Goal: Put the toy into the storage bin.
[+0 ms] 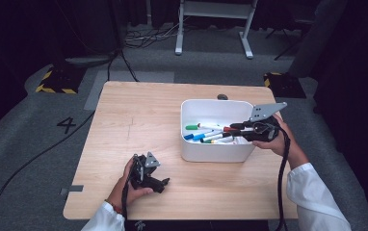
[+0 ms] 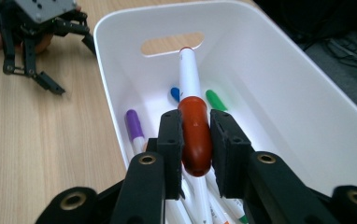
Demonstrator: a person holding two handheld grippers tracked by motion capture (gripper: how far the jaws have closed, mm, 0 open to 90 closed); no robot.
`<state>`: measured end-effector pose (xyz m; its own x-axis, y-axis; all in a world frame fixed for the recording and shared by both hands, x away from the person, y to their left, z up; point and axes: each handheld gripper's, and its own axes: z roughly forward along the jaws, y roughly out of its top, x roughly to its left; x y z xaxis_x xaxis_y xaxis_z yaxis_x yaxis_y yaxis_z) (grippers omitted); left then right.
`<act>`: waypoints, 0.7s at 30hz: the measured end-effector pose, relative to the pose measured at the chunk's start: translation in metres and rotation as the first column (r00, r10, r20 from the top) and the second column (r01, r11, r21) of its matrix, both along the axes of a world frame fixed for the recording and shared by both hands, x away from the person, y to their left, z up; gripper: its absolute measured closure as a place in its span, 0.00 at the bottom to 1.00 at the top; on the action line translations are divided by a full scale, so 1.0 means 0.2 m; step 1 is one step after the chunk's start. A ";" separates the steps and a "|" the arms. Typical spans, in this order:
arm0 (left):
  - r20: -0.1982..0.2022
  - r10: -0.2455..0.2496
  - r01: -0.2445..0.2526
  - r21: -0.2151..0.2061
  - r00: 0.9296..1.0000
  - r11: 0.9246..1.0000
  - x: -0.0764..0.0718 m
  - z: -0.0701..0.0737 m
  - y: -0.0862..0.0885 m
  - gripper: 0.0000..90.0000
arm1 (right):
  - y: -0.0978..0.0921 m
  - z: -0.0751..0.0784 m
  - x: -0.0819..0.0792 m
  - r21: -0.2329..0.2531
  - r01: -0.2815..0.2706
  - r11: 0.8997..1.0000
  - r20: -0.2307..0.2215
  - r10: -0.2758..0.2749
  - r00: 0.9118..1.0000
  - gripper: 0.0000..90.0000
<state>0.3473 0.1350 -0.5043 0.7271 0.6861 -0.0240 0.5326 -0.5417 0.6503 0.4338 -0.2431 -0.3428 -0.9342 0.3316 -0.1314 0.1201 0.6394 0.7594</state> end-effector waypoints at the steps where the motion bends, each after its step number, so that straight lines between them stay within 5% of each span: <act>1: 0.000 0.000 0.000 0.000 1.000 1.000 0.00 0.00 0.00 0.00 | 0.01 -0.01 0.01 -0.018 -0.011 1.000 -0.012 0.011 1.000 0.84; 7: 0.000 0.000 0.000 0.000 1.000 1.000 0.00 0.00 0.00 0.00 | 0.05 -0.07 0.06 -0.136 -0.062 0.989 -0.066 0.053 0.996 0.84; 21: 0.000 0.000 0.000 0.000 1.000 1.000 0.00 0.00 0.00 0.00 | 0.04 -0.11 0.09 -0.285 -0.083 0.955 -0.148 0.042 0.988 0.83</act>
